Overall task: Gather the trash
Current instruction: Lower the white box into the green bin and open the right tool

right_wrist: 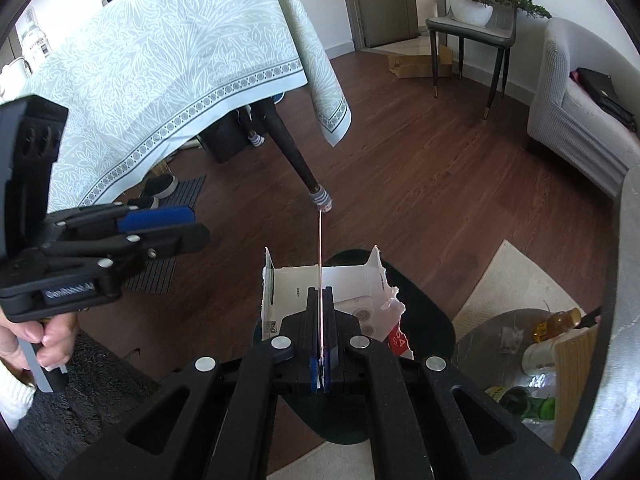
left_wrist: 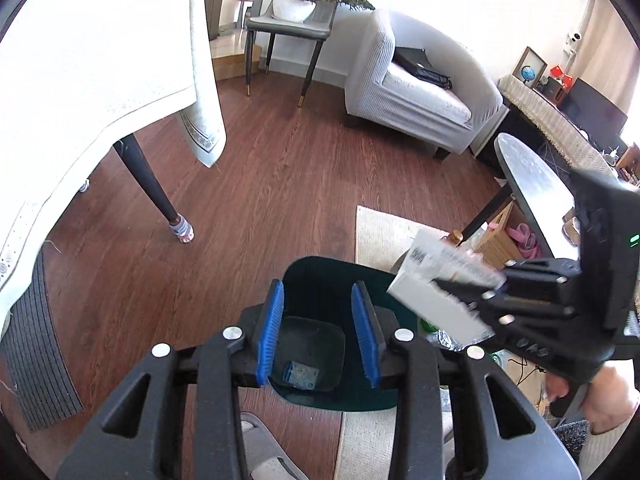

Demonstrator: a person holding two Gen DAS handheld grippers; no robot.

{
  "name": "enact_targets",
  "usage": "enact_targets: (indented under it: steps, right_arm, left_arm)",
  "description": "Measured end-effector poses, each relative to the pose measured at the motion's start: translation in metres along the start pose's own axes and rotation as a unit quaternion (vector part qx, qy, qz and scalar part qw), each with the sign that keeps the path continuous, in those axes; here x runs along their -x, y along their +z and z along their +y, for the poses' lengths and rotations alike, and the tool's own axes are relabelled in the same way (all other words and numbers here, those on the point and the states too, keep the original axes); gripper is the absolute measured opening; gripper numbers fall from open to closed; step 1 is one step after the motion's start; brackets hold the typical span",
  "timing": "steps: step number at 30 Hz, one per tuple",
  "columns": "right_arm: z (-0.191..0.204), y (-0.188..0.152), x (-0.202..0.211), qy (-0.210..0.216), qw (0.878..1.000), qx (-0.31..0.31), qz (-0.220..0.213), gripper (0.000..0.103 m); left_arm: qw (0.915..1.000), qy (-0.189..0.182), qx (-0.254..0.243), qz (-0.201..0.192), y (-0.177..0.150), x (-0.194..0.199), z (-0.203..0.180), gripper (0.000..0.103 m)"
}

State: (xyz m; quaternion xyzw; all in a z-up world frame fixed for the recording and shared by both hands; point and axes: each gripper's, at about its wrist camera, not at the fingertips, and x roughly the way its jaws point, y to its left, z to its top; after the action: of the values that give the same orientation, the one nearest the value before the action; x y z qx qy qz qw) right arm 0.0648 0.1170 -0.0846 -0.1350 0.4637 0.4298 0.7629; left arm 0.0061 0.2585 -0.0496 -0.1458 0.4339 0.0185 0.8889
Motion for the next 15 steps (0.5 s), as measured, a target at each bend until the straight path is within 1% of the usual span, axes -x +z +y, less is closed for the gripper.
enact_targets:
  steps: [2, 7, 9, 11, 15]
  right_arm:
    - [0.002, -0.001, -0.014, 0.000, 1.000, 0.000, 0.018, 0.001]
    - [0.004, -0.007, -0.050, 0.000, 0.998, -0.001, 0.065, 0.001]
    - [0.005, -0.011, -0.064, -0.003, 0.996, -0.002, 0.084, 0.002]
    - [0.004, -0.016, -0.079, -0.005, 0.995, -0.003, 0.103, 0.002]
    - [0.003, -0.027, -0.107, -0.011, 0.989, -0.008, 0.145, 0.002]
  left_arm:
    - [0.9999, 0.000, -0.001, -0.011, 0.001, 0.006, 0.002, 0.036]
    - [0.9994, -0.008, -0.003, -0.035, 0.003, 0.020, 0.003, 0.028]
    - [0.9989, -0.014, 0.000, -0.044, 0.004, 0.025, 0.003, 0.022]
    - [0.9984, -0.020, 0.001, -0.053, 0.006, 0.030, 0.004, 0.019]
    - [0.9969, -0.030, 0.000, -0.073, 0.008, 0.041, 0.003, 0.017]
